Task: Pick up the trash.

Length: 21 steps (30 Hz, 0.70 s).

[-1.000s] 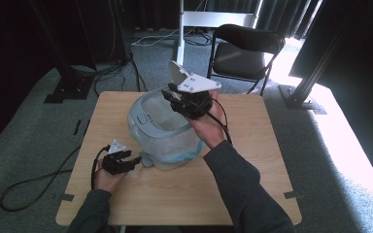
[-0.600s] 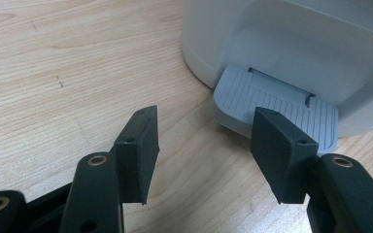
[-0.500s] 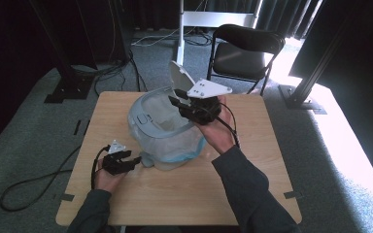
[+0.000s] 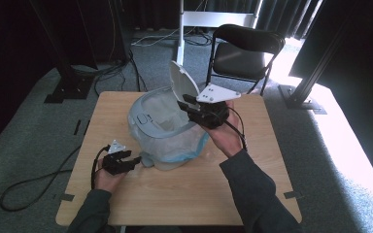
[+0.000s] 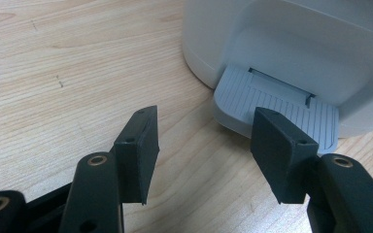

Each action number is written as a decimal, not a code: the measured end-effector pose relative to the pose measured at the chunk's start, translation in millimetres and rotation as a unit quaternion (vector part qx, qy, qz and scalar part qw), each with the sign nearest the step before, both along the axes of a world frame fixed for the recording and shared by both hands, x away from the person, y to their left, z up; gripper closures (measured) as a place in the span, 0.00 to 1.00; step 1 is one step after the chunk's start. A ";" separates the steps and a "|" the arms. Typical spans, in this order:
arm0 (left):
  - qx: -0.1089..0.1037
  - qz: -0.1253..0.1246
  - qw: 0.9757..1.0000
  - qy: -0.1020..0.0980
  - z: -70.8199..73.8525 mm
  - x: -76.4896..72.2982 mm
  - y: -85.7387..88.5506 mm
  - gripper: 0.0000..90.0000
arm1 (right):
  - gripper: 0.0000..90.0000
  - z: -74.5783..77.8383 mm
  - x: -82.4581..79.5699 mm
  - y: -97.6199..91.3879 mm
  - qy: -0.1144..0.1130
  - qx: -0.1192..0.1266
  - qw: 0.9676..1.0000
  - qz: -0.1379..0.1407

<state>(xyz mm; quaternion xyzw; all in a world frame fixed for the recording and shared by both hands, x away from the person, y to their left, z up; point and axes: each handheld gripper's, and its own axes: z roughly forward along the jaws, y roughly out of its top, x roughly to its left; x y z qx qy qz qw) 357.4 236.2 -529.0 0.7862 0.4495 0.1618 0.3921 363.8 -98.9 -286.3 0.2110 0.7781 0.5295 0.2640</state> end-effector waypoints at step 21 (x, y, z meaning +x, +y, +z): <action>0.002 0.000 1.000 0.001 -0.1 0.4 0.5 0.49 | 0.77 -18.3 -17.7 -35.6 -0.010 -0.005 1.000 0.025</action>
